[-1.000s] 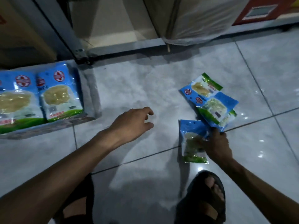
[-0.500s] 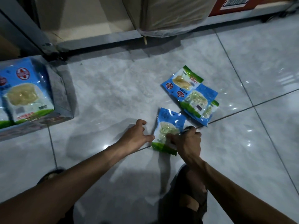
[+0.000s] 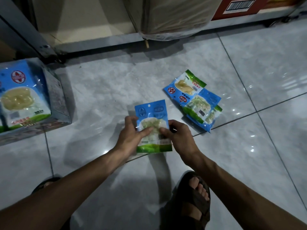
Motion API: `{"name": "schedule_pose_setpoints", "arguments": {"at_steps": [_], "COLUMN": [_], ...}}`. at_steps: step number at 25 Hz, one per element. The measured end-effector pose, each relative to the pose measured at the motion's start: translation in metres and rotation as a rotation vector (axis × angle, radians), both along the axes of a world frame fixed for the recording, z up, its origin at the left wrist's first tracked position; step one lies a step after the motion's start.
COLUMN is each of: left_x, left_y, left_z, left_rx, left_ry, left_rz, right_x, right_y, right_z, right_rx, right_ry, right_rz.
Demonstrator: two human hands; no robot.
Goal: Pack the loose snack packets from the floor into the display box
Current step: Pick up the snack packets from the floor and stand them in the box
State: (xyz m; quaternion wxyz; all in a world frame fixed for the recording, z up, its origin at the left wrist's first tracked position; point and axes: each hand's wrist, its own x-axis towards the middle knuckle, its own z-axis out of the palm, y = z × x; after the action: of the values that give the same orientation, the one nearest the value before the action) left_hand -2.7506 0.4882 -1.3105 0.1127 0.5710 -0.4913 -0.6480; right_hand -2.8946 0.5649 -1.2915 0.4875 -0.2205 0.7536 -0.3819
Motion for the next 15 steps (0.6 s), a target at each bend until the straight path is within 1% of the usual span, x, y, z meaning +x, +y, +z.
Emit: {"name": "schedule_pose_setpoints", "arguments": {"at_steps": [1, 2, 3, 4, 5, 6, 7, 8, 9, 11, 13, 15], "left_x": [0.001, 0.002, 0.002, 0.003, 0.004, 0.004, 0.004, 0.004, 0.004, 0.004, 0.007, 0.01], "left_y": [-0.002, -0.004, -0.007, -0.011, -0.013, -0.015, -0.016, -0.017, -0.017, -0.019, -0.02, -0.021], "left_z": [0.002, 0.007, 0.01, 0.012, 0.015, 0.018, 0.021, 0.023, 0.028, 0.034, 0.037, 0.037], "left_rx": [-0.008, -0.035, -0.07, -0.103, -0.129, -0.14, -0.131, -0.116, -0.11, -0.137, -0.152, -0.146], "left_ry": [0.051, 0.089, 0.104, 0.101, 0.101, 0.099, 0.105, 0.112, 0.117, 0.119, 0.105, 0.093], "left_rz": [0.038, 0.055, 0.055, 0.032, 0.005, -0.012, -0.012, -0.014, -0.019, -0.034, -0.042, -0.045], "right_x": [0.0, -0.001, -0.01, -0.021, -0.039, -0.062, -0.085, -0.105, -0.118, -0.13, -0.129, -0.128], "right_y": [-0.003, -0.006, -0.009, -0.012, -0.017, -0.022, -0.025, -0.027, -0.028, -0.03, -0.033, -0.034], "right_z": [0.005, 0.011, 0.008, 0.006, 0.003, 0.0, -0.001, -0.004, -0.007, -0.02, -0.032, -0.035], "right_rx": [-0.016, -0.02, -0.019, -0.014, 0.014, 0.056, 0.118, 0.199, 0.286, 0.408, 0.433, 0.427], "right_ry": [-0.065, -0.077, -0.011, 0.125, 0.299, 0.456, 0.547, 0.565, 0.544, 0.449, 0.395, 0.399], "right_rz": [0.031, 0.065, 0.083, 0.071, 0.005, -0.105, -0.22, -0.301, -0.323, -0.281, -0.314, -0.392]}}
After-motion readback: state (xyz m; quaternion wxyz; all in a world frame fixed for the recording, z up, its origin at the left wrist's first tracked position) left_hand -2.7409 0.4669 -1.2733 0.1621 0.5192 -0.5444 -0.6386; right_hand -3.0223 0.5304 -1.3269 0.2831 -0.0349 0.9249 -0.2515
